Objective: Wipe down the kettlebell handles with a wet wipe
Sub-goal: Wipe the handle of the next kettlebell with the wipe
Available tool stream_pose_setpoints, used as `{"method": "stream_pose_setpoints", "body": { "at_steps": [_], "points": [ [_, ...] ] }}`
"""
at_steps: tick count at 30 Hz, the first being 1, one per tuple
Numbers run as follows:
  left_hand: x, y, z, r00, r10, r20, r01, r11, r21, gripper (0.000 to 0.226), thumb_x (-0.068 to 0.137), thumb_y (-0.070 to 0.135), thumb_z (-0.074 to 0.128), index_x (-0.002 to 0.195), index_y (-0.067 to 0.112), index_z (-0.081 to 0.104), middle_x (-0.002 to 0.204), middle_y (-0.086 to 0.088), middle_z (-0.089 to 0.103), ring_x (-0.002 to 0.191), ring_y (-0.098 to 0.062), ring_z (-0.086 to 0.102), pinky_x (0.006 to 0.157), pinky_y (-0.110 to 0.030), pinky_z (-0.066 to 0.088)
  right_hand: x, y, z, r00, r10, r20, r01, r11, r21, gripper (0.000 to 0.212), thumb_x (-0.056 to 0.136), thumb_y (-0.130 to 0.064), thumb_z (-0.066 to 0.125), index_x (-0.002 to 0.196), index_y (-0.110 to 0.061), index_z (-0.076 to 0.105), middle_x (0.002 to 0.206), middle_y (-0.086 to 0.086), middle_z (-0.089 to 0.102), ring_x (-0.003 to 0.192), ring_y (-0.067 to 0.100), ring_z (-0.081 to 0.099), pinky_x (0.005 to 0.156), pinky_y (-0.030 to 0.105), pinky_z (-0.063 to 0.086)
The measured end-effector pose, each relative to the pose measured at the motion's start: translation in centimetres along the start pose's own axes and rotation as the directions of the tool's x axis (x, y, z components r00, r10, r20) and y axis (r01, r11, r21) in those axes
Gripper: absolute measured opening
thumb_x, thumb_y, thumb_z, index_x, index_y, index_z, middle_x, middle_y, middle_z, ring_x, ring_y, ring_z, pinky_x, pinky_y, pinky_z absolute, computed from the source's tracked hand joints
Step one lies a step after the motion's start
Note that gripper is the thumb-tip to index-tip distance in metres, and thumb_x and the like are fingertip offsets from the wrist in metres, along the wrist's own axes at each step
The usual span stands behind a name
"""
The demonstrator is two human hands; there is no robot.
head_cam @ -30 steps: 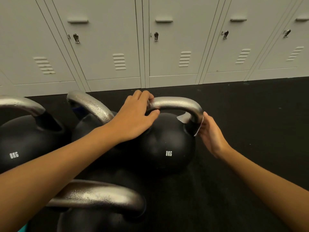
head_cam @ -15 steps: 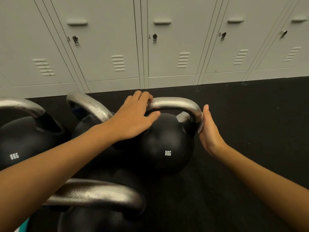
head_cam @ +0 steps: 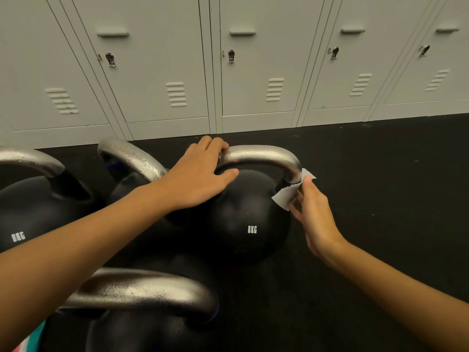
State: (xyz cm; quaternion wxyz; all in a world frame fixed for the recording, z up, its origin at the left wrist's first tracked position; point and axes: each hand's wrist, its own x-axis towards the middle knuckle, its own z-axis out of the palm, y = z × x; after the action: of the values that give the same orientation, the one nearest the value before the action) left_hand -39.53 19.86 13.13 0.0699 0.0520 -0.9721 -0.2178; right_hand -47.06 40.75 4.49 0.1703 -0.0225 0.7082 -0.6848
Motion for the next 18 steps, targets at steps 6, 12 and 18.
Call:
{"method": "stream_pose_setpoints", "body": {
  "at_steps": [6,12,18],
  "points": [
    [0.0,0.0,0.0,1.0,0.009,-0.001,-0.009,1.0,-0.002,0.049,0.091,0.039,0.057,0.133,0.018,0.041,0.125,-0.001,0.044,0.111,-0.018,0.04,0.089,-0.023,0.028,0.4,-3.9,0.3,0.983,-0.185,0.021,0.185,0.965,-0.187,0.043,0.105,-0.047,0.029,0.102,-0.029,0.068,0.107,0.001,0.069,0.103,0.011,0.062,0.088,0.03,0.046],
    [-0.1,0.0,-0.1,1.0,0.008,0.011,-0.008,1.0,-0.003,0.05,0.091,0.039,0.056,0.134,0.019,0.04,0.126,0.0,0.043,0.112,-0.017,0.04,0.089,-0.023,0.028,2.1,-5.2,1.4,0.98,-0.194,0.041,0.198,0.975,-0.106,0.038,0.105,-0.041,0.034,0.101,-0.028,0.07,0.103,0.002,0.071,0.1,0.013,0.064,0.087,0.027,0.046],
    [-0.2,0.0,-0.1,1.0,0.008,0.011,-0.008,1.0,0.01,0.052,0.09,0.04,0.058,0.134,0.018,0.04,0.125,-0.001,0.043,0.112,-0.018,0.041,0.089,-0.023,0.028,1.4,-1.1,0.5,0.995,0.071,0.072,-0.08,0.987,0.138,0.037,0.107,-0.034,0.03,0.11,-0.021,0.064,0.129,0.008,0.062,0.129,0.018,0.05,0.118,0.038,0.027]
  ]
}}
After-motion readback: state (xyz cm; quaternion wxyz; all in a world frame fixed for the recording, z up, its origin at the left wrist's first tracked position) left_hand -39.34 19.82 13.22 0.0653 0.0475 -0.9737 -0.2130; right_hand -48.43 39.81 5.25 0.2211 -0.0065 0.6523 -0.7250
